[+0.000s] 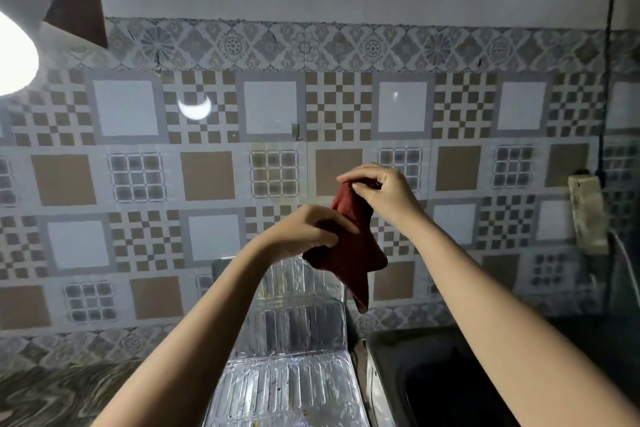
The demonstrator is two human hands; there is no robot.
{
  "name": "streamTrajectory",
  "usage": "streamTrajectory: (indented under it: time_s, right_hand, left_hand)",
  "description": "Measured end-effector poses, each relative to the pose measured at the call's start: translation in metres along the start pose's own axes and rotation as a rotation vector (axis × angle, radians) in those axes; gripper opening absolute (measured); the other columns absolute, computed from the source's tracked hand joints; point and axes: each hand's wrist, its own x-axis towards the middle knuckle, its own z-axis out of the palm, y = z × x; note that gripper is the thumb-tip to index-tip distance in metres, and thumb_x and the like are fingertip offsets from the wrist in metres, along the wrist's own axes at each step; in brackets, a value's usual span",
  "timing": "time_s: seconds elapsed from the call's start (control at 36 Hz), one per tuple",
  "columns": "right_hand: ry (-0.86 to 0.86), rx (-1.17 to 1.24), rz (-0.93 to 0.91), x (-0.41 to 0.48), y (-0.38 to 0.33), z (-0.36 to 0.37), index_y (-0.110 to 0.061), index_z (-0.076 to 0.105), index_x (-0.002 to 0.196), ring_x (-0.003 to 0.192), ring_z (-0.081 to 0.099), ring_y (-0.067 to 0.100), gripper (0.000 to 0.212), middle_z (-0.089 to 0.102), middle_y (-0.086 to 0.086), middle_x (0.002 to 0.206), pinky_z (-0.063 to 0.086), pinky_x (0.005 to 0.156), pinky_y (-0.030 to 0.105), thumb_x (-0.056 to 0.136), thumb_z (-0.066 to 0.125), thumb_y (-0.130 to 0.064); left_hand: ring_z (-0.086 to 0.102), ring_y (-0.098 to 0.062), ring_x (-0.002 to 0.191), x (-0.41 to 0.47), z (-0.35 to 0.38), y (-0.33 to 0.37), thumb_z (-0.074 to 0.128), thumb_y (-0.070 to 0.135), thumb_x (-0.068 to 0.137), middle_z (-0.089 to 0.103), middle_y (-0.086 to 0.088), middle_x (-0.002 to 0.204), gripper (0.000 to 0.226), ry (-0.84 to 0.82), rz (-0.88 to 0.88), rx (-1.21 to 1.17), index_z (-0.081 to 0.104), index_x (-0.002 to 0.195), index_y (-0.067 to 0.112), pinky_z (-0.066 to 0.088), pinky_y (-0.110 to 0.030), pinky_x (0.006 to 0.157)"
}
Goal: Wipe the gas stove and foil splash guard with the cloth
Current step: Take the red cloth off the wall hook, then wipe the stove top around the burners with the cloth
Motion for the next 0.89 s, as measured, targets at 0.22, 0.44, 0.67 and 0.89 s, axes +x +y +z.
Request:
streamTrajectory:
  time_s: [0.22, 0.44, 0.67, 0.89]
  right_hand:
    - [-0.047, 0.225, 0.128, -0.078, 0.009, 0.009, -0.039, 0.05, 0.12, 0.12, 0.048, -0.001, 0.04, 0.057, -0.009, 0.125, 0.037, 0.1, 0.012, 0.091, 0.054, -0.011]
    - [-0.14, 0.415, 0.241, -0.149, -0.003, 0.03, -0.05, 0.036, 0.131, 0.12, 0.038, -0.015, 0.044, 0.038, -0.03, 0.133, 0.037, 0.102, 0.014, 0.089, 0.047, -0.038]
    - [-0.169, 0.508, 0.241, -0.182, -0.008, 0.049, -0.049, 0.029, 0.132, 0.133, 0.037, 0.007, 0.047, 0.036, -0.013, 0.144, 0.036, 0.109, 0.028, 0.094, 0.045, -0.026]
    - [-0.035, 0.569, 0.188, -0.184, -0.026, 0.058, -0.046, 0.032, 0.133, 0.121, 0.043, -0.01, 0.047, 0.037, -0.025, 0.135, 0.043, 0.1, 0.02, 0.095, 0.045, -0.022]
  left_hand:
    - [0.063, -0.021, 0.074, -0.038, 0.047, -0.021, 0.05, -0.001, 0.058, 0.069, -0.011, 0.087, 0.046, 0.084, -0.045, -0.389, 0.073, 0.092, 0.018, 0.054, -0.021, 0.059]
    - [0.066, -0.011, 0.068, -0.074, 0.069, -0.035, 0.05, -0.005, 0.059, 0.07, -0.005, 0.087, 0.043, 0.23, 0.059, -0.751, 0.074, 0.089, 0.014, 0.052, -0.018, 0.056]
    - [0.063, -0.005, 0.06, -0.095, 0.073, -0.031, 0.041, -0.013, 0.071, 0.071, -0.001, 0.08, 0.048, 0.327, 0.126, -0.928, 0.076, 0.086, 0.016, 0.05, -0.017, 0.051]
    - [0.062, -0.013, 0.076, -0.108, 0.072, -0.03, 0.048, -0.006, 0.06, 0.069, -0.002, 0.092, 0.046, 0.254, 0.078, -0.866, 0.075, 0.088, 0.019, 0.054, -0.021, 0.06]
